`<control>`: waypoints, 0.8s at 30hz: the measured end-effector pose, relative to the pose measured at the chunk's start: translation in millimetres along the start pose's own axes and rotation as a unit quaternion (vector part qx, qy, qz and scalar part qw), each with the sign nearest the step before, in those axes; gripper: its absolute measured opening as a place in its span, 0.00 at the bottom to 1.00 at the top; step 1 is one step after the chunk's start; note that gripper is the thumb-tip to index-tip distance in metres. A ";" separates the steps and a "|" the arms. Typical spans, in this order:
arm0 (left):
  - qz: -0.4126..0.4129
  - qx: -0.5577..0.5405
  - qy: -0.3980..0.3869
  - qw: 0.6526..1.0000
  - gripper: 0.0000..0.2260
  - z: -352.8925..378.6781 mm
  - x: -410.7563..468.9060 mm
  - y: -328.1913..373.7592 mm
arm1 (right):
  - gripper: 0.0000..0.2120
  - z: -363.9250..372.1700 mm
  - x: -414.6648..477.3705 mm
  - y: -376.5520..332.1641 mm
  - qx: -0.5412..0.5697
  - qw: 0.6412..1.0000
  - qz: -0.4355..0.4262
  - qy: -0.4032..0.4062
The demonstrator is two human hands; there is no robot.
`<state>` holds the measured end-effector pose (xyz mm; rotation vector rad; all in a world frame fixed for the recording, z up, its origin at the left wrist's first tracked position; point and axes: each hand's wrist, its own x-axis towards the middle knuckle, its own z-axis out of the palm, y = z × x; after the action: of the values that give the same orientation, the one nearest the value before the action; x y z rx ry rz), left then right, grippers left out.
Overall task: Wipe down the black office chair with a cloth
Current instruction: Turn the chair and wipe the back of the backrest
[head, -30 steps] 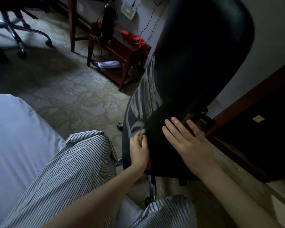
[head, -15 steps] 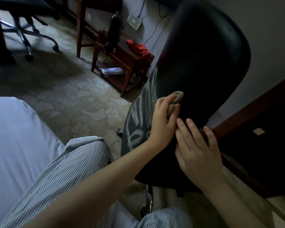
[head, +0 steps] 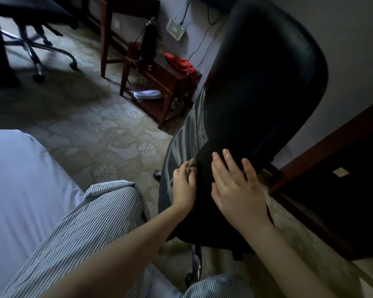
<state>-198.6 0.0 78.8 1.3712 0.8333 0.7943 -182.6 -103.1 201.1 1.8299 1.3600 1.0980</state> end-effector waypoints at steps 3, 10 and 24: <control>-0.006 -0.004 0.001 1.000 0.14 -1.8 -15.2 -11.9 | 0.23 -3.9 -1.6 -0.7 -0.011 1.000 0.008 -0.011; 0.036 -0.042 -0.001 0.998 0.13 3.8 -42.7 3.4 | 0.23 -10.1 -16.8 4.0 0.000 0.999 0.022 -0.035; 0.219 -0.069 0.008 0.973 0.14 22.2 -13.0 81.6 | 0.19 -19.4 -40.9 -9.1 0.130 0.987 0.096 -0.014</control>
<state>-185.7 -18.5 161.4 1.4423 0.4779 1.1820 -209.2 -139.7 192.0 2.1956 1.3850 1.0232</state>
